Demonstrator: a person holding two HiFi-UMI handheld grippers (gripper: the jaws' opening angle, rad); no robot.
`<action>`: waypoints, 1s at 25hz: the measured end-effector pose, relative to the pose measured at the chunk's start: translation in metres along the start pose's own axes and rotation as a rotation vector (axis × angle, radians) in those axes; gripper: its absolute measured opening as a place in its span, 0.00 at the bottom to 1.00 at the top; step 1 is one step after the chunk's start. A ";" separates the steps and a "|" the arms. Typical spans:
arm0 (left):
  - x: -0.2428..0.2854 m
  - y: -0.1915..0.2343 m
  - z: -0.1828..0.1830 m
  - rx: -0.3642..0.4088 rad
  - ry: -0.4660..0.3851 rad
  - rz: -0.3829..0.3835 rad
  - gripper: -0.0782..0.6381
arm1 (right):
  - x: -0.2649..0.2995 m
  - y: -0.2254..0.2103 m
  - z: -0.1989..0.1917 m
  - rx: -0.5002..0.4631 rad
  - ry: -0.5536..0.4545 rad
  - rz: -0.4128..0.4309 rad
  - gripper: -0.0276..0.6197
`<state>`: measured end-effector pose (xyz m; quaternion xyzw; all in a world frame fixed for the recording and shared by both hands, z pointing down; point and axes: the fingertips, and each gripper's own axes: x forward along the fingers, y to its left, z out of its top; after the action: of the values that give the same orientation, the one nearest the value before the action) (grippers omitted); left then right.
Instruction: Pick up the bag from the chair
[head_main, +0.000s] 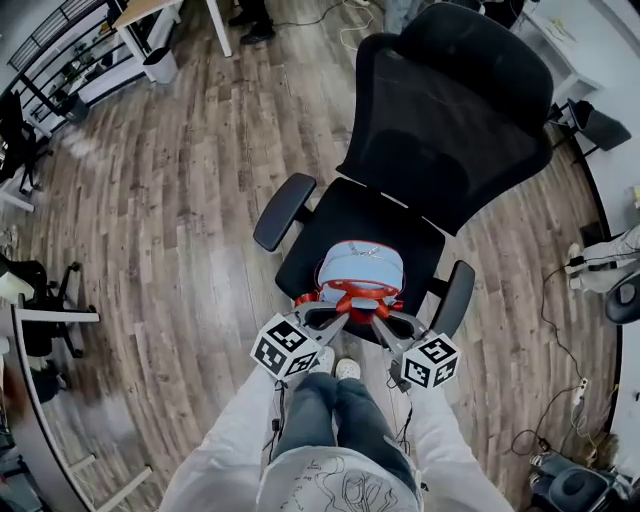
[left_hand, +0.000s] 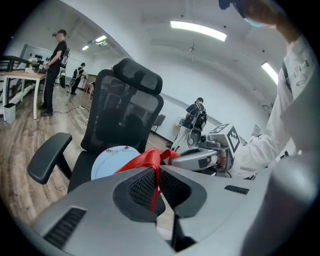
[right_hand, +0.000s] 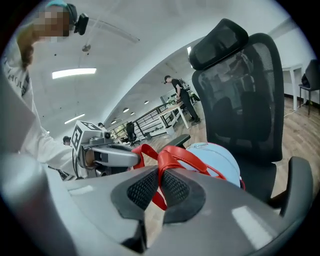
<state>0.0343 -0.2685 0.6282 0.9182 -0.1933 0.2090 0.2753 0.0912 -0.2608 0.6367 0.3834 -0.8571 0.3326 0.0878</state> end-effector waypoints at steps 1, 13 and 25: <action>-0.001 -0.001 0.006 -0.005 -0.012 -0.001 0.13 | 0.000 0.002 0.006 0.006 -0.009 0.003 0.07; -0.063 -0.027 0.107 0.127 -0.160 0.019 0.13 | -0.024 0.054 0.098 -0.037 -0.156 0.096 0.07; -0.149 -0.067 0.213 0.187 -0.432 0.106 0.13 | -0.064 0.136 0.205 -0.276 -0.327 0.177 0.07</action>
<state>0.0001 -0.3057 0.3641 0.9517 -0.2756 0.0388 0.1299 0.0596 -0.2872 0.3853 0.3399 -0.9276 0.1519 -0.0302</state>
